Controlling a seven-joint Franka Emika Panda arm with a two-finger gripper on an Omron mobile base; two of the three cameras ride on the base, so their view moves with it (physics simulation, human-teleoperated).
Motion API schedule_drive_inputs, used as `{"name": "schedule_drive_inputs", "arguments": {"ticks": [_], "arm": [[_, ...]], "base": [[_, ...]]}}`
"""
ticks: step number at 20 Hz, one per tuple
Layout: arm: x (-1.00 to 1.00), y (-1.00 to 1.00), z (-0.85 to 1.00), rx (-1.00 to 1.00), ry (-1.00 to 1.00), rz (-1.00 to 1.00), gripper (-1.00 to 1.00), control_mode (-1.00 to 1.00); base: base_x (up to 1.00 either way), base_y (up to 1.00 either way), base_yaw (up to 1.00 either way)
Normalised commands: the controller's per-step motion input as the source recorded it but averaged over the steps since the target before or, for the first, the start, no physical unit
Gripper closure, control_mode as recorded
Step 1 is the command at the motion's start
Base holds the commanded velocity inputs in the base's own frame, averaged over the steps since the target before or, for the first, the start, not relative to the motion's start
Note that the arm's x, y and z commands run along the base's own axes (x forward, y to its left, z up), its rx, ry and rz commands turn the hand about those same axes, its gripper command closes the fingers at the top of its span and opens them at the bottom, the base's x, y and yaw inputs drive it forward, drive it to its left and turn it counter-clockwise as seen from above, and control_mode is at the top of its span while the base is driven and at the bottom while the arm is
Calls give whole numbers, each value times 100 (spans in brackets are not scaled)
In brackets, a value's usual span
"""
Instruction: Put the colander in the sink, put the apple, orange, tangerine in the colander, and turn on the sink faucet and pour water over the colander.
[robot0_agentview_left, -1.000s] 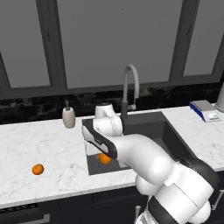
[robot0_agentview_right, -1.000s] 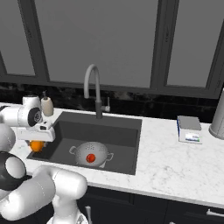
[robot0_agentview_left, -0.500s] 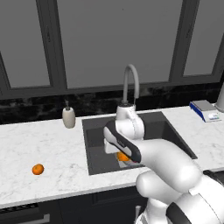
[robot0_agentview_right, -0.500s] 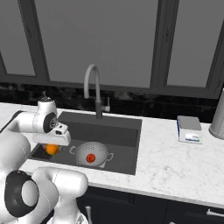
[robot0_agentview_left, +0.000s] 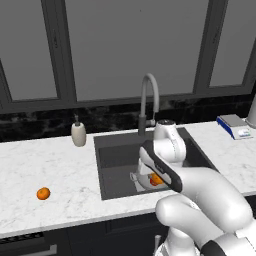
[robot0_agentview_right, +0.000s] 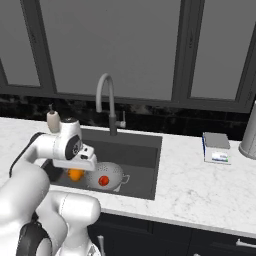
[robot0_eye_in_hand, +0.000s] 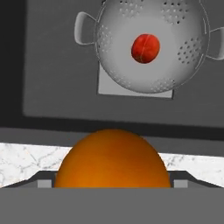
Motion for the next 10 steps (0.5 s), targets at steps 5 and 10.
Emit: {"name": "schedule_drive_inputs", "arguments": {"ticks": [5, 10], "arm": [[0, -41, -3, 0, -3, 0, 100, -100], [0, -31, -11, 0, -2, 0, 100, -100]], "base": [[0, 0, 0], [0, 0, 0]]}}
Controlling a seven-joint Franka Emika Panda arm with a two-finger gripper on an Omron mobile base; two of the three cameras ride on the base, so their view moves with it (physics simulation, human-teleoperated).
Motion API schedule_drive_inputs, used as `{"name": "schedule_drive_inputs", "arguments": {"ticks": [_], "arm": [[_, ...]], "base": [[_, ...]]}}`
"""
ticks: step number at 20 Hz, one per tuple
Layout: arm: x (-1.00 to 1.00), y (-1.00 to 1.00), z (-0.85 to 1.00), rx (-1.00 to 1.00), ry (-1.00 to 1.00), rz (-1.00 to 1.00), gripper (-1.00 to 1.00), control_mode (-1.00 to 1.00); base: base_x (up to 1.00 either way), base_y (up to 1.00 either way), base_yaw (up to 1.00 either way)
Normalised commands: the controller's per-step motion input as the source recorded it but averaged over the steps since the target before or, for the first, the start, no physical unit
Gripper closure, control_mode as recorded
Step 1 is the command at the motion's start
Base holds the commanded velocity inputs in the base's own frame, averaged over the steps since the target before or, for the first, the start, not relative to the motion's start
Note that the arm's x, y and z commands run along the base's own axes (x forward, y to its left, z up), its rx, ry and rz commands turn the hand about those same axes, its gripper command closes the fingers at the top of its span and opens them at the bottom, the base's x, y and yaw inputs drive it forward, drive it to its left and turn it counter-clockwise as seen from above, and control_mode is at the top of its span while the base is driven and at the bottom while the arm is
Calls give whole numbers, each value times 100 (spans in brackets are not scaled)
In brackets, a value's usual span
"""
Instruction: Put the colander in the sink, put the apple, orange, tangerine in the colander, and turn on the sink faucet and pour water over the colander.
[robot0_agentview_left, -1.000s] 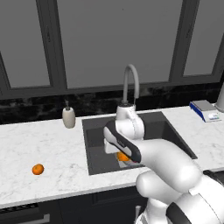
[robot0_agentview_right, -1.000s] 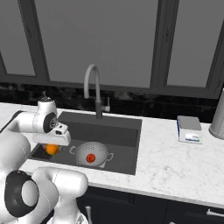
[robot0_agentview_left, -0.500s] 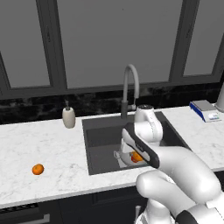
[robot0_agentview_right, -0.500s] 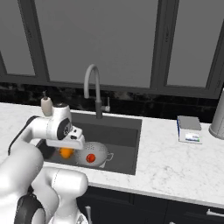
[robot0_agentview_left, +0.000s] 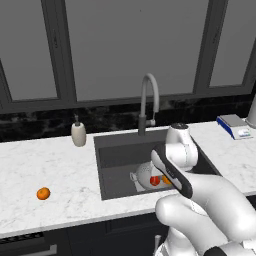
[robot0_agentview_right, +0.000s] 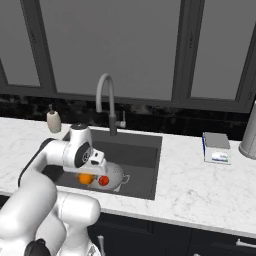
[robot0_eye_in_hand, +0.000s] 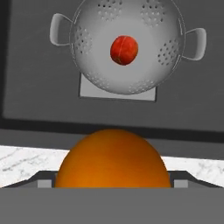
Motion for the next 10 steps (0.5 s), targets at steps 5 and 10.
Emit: {"name": "schedule_drive_inputs", "arguments": {"ticks": [5, 10], "arm": [[5, -26, -14, 0, -4, 0, 100, -100], [35, -1, -6, 0, -3, 0, 100, -100]], "base": [[0, 0, 0], [0, 0, 0]]}}
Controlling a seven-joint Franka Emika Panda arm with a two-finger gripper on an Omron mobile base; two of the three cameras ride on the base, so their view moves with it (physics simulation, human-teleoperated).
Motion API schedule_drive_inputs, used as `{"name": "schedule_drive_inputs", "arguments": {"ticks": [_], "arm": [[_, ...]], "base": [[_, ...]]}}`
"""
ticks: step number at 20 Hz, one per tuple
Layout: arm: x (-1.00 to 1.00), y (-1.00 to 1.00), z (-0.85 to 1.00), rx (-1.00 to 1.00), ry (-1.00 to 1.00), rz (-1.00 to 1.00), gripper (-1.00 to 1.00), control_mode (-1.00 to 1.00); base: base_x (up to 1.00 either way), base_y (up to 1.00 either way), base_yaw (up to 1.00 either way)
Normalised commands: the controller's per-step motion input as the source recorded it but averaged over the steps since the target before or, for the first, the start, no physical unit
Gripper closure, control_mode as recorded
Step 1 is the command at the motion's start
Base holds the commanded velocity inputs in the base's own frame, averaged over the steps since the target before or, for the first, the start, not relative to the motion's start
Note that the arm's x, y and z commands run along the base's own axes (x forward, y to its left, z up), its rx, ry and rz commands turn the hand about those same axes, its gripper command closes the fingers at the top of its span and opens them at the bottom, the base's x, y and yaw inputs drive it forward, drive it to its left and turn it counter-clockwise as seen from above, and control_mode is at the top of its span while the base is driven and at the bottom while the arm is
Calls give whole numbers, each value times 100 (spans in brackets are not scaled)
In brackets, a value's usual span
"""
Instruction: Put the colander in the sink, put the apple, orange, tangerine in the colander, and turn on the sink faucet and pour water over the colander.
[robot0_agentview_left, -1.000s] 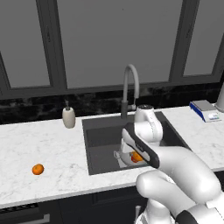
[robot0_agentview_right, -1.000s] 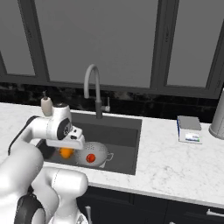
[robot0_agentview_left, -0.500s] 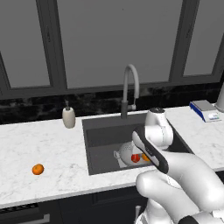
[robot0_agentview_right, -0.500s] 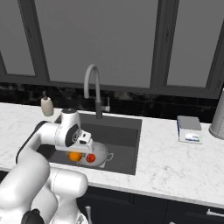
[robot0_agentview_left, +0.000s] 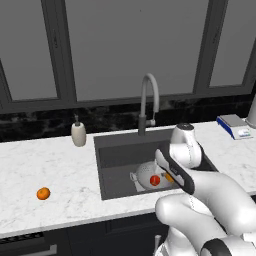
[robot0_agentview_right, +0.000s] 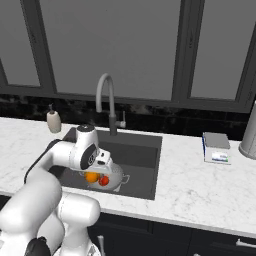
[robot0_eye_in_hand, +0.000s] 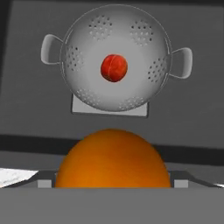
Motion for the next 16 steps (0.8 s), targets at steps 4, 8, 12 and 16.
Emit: {"name": "schedule_drive_inputs", "arguments": {"ticks": [4, 8, 12, 16], "arm": [[53, 0, -17, 0, -3, 1, 100, -100], [56, 1, -25, 0, -2, 0, 100, -100], [44, 5, -38, 0, -2, 0, 100, -100], [36, 2, -41, 0, -1, 0, 100, -100]], "base": [[0, 0, 0], [0, 0, 0], [0, 0, 0], [0, 0, 0]]}}
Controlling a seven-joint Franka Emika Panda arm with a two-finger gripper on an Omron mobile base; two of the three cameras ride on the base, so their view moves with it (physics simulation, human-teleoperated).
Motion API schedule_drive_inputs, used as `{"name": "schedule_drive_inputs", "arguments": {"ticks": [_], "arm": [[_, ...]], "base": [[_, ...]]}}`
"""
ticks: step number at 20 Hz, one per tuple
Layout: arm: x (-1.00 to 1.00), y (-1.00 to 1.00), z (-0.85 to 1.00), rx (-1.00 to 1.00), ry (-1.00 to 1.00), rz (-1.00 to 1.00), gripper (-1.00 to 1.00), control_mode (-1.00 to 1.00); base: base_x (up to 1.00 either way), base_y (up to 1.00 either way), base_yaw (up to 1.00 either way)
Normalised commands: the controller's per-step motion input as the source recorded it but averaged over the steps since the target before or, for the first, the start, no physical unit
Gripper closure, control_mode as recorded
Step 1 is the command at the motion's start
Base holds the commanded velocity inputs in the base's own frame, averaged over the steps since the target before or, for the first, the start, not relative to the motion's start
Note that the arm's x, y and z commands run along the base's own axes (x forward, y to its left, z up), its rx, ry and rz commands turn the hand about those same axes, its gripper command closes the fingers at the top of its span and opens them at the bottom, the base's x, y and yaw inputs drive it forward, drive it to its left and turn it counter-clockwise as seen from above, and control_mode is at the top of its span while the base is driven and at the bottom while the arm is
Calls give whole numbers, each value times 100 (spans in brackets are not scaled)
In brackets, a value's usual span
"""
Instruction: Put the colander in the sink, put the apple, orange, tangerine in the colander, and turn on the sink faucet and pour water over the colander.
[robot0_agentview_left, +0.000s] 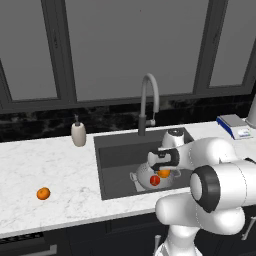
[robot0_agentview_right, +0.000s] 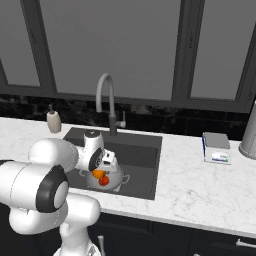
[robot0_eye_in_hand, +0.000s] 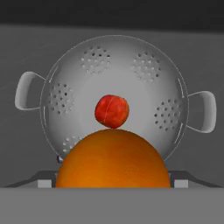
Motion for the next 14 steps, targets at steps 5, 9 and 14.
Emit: {"name": "schedule_drive_inputs", "arguments": {"ticks": [5, 9, 14], "arm": [[23, 0, -35, 0, 0, 0, 100, -100], [29, 0, -28, 0, -2, 0, 100, -100], [25, 0, -24, 0, -2, 0, 100, -100]], "base": [[0, 0, 0], [0, 0, 0], [0, 0, 0]]}}
